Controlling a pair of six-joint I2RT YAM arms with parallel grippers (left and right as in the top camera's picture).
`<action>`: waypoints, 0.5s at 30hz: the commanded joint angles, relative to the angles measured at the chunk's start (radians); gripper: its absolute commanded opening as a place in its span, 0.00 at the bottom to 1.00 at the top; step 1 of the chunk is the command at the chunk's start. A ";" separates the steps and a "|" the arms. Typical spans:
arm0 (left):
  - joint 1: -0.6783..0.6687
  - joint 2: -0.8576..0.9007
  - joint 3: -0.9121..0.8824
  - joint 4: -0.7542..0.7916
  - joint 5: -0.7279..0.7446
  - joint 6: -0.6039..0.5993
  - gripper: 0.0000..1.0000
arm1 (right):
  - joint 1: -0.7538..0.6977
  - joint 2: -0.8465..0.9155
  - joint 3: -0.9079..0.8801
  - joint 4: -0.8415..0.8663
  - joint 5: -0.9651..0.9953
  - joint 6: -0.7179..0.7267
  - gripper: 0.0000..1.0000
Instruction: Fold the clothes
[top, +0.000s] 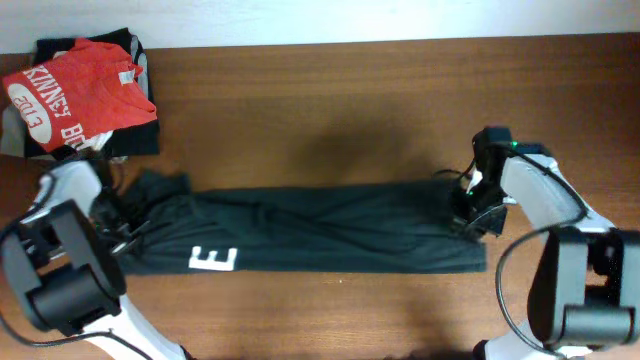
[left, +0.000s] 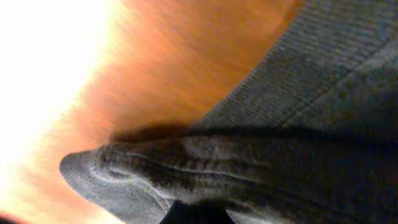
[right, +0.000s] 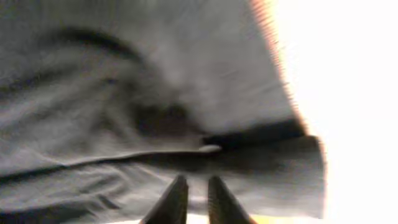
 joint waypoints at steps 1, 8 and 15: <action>0.072 0.025 0.051 -0.031 -0.079 -0.014 0.01 | -0.006 -0.039 0.055 -0.020 0.044 -0.029 0.45; 0.070 -0.163 0.078 -0.058 0.007 -0.007 0.00 | -0.034 -0.038 0.054 -0.065 -0.015 -0.145 0.80; 0.070 -0.242 0.078 -0.069 0.034 0.022 0.01 | 0.035 -0.034 0.009 -0.087 -0.065 -0.147 0.54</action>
